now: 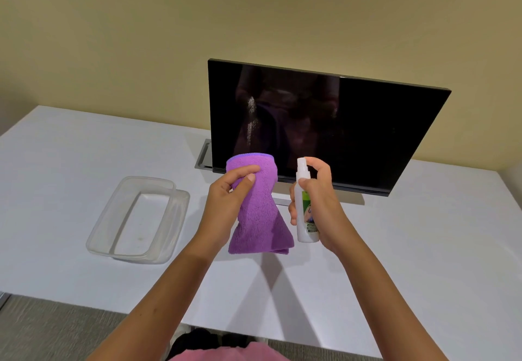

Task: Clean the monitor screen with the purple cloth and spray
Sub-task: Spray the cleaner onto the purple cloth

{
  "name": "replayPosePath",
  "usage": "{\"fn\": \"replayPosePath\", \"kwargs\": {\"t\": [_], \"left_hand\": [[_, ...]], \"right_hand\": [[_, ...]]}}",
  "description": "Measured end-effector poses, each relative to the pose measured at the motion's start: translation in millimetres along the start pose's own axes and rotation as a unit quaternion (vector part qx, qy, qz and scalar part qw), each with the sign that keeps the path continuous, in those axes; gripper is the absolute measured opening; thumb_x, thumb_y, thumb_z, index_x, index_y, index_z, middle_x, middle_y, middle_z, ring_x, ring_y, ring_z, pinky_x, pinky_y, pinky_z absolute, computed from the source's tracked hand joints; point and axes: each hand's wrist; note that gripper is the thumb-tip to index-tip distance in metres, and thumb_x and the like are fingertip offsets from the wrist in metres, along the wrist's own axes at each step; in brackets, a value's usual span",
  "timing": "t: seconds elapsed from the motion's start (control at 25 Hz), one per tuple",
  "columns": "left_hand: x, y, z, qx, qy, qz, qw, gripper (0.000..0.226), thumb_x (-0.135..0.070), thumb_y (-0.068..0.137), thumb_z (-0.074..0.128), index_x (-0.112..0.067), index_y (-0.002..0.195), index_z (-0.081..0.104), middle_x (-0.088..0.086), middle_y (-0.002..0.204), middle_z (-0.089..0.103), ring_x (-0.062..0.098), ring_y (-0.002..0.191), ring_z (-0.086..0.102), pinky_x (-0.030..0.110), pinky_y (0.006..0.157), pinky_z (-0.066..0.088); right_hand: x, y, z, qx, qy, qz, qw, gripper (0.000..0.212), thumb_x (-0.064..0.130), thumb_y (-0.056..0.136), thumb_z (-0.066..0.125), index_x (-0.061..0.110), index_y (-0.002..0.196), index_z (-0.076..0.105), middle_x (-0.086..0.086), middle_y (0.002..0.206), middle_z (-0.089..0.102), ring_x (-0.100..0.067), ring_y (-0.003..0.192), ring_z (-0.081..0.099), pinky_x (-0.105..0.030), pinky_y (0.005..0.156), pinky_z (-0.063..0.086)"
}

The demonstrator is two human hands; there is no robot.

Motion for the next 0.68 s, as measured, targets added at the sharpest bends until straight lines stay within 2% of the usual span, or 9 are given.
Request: {"fn": "replayPosePath", "kwargs": {"t": [0.12,0.2,0.28,0.4,0.52,0.68], "left_hand": [[0,3,-3,0.015,-0.013,0.003,1.000,0.023,-0.031,0.086,0.065,-0.043,0.105,0.070,-0.027,0.112,0.062,0.005,0.108,0.058,0.036,0.091,0.053],[1,5,-4,0.037,-0.047,-0.008,0.998,0.030,-0.025,0.083,0.070,-0.038,0.110,0.069,-0.013,0.119,0.064,0.013,0.110,0.060,0.039,0.094,0.051],[0,7,-6,0.056,-0.055,-0.019,0.997,0.037,-0.023,0.079,0.072,-0.038,0.112,0.068,-0.015,0.114,0.067,0.014,0.107,0.062,0.038,0.093,0.052],[-1,9,-8,0.076,-0.026,-0.020,0.997,0.041,-0.023,0.077,0.069,-0.042,0.114,0.066,-0.024,0.107,0.065,0.010,0.102,0.063,0.037,0.090,0.054],[0,9,-8,0.078,-0.023,-0.023,0.996,0.043,-0.020,0.078,0.066,-0.043,0.114,0.065,-0.015,0.117,0.063,0.014,0.106,0.062,0.045,0.093,0.052],[1,10,-7,0.102,-0.042,-0.030,0.993,0.050,-0.009,0.079,0.062,-0.039,0.118,0.064,-0.006,0.114,0.068,0.026,0.102,0.064,0.053,0.095,0.048]], "right_hand": [[-6,-5,3,0.014,0.003,-0.052,0.999,0.036,0.023,0.098,0.051,0.052,0.116,0.041,0.007,0.079,0.058,-0.012,0.059,0.058,-0.032,0.052,0.055],[-9,-8,4,0.016,0.002,-0.069,0.997,0.041,0.023,0.096,0.056,0.047,0.125,0.040,0.016,0.077,0.058,-0.015,0.054,0.057,-0.031,0.050,0.053],[-12,-10,5,0.015,-0.034,-0.076,0.996,0.045,0.019,0.095,0.057,0.046,0.127,0.039,0.020,0.078,0.057,-0.018,0.045,0.056,-0.029,0.045,0.050],[-15,-10,6,0.009,-0.113,-0.083,0.990,0.058,0.006,0.090,0.054,0.050,0.125,0.039,0.011,0.070,0.058,-0.018,0.042,0.054,-0.030,0.042,0.048],[-15,-10,11,0.009,-0.229,-0.086,0.970,0.066,0.007,0.082,0.049,0.056,0.126,0.036,0.003,0.060,0.055,-0.018,0.046,0.054,-0.031,0.042,0.048],[-14,-6,17,0.009,-0.327,-0.116,0.938,0.066,0.011,0.079,0.049,0.051,0.129,0.034,0.008,0.061,0.046,-0.008,0.050,0.047,-0.014,0.039,0.033]]}}
Point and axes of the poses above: each hand's wrist, its own y-axis towards the middle knuckle, its own z-axis out of the palm, x = y × z
